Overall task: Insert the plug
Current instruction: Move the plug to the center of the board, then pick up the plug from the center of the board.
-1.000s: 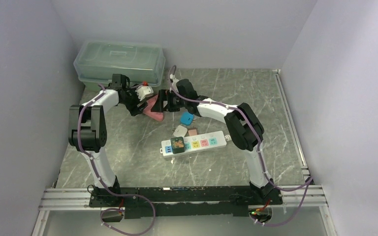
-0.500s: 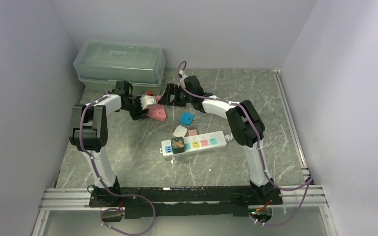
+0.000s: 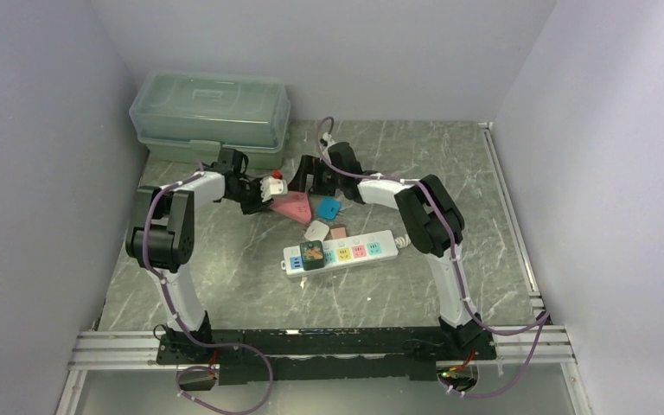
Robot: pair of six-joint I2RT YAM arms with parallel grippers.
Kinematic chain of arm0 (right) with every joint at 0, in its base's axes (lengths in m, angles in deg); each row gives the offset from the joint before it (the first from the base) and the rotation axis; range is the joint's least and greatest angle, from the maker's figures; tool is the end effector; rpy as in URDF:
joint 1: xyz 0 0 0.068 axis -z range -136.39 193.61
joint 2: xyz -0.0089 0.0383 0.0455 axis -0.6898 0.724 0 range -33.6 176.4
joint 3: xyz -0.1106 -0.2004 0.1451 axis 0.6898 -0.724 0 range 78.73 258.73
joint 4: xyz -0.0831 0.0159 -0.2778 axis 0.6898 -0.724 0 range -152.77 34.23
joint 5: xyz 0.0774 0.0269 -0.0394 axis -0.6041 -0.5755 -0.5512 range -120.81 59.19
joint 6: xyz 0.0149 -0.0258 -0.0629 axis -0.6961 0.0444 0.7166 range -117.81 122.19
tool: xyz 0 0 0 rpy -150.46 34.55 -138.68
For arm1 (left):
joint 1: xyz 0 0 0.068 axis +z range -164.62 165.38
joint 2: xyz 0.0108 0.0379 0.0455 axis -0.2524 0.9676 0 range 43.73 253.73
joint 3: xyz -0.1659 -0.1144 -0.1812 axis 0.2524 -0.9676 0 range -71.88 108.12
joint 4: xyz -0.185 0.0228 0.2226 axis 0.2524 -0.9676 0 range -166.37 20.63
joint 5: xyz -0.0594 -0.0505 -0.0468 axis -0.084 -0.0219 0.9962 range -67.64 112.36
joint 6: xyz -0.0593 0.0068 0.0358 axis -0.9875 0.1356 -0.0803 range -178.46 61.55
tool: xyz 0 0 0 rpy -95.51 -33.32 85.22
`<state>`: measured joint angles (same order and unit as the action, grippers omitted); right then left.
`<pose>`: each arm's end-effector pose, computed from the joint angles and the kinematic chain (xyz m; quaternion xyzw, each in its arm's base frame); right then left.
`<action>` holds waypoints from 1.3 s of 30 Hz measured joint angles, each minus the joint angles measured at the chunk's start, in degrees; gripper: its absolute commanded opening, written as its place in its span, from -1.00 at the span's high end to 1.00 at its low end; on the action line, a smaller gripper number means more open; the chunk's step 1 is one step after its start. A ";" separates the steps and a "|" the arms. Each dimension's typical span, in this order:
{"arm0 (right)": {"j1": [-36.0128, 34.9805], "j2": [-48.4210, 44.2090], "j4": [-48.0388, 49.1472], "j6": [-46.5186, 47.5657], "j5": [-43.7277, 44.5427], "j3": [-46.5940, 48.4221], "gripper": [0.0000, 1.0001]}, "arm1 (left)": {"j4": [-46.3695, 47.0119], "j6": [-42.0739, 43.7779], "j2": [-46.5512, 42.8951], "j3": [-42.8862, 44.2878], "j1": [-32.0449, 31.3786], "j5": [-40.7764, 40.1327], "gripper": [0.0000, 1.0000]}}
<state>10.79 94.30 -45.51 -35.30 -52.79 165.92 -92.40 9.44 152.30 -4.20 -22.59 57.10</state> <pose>0.4408 0.3095 0.1220 -0.0598 0.8552 0.4160 0.3033 0.3958 -0.0880 0.1187 0.6247 0.6919 -0.1445 0.3318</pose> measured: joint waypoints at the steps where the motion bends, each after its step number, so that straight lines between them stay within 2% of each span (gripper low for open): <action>1: 0.02 -0.02 0.37 0.00 0.00 -1.18 -0.82 | 0.02 -0.22 -0.22 -0.33 -0.42 -0.02 0.50; 4: 0.15 -0.74 2.99 -0.26 -0.13 -4.39 -0.69 | 0.33 -1.55 -0.66 -1.36 -1.79 -0.11 0.85; 8: 0.20 -1.64 6.97 -1.38 -0.81 -7.98 -0.50 | 2.29 -4.81 -1.20 -2.43 -2.84 -0.72 0.96; 15: 0.90 -2.75 12.09 -5.31 -3.74 -12.46 -0.20 | 6.34 -10.78 -2.34 -3.72 -2.89 -2.86 0.98; 23: 0.74 -7.78 13.84 -9.99 -7.21 -17.51 -0.19 | 8.11 -14.08 -2.36 -3.72 -4.02 -4.85 0.97; 26: 0.72 -9.05 15.80 -11.56 -8.41 -18.25 -0.04 | 8.92 -14.99 -2.36 -3.89 -4.57 -5.44 0.97; 28: 0.63 -9.40 16.22 -11.85 -8.61 -18.32 0.24 | 9.57 -15.26 -2.36 -4.52 -4.83 -6.23 0.90; 30: 0.59 -9.53 15.87 -11.34 -8.52 -18.32 0.60 | 9.97 -15.67 -2.36 -5.01 -4.98 -7.74 0.85; 31: 0.55 -9.57 15.26 -10.54 -8.31 -18.29 0.70 | 10.08 -15.96 -2.36 -4.87 -4.98 -8.72 0.83; 34: 0.57 -10.16 9.86 -6.54 -5.90 -17.66 0.78 | 8.35 -17.75 -2.34 -2.84 -4.22 -10.82 0.65; 36: 0.59 -11.50 4.81 -2.84 -2.82 -16.94 0.91 | 7.08 -19.15 -2.34 -0.46 -2.73 -11.13 0.58; 39: 0.59 -14.88 -1.20 2.36 2.21 -16.13 0.93 | 5.25 -21.90 -3.13 3.80 0.92 -11.17 0.25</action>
<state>11.38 79.41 -46.71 -32.94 -50.58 149.79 -87.15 -12.46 149.18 -0.40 -21.67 45.93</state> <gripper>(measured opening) 0.050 0.247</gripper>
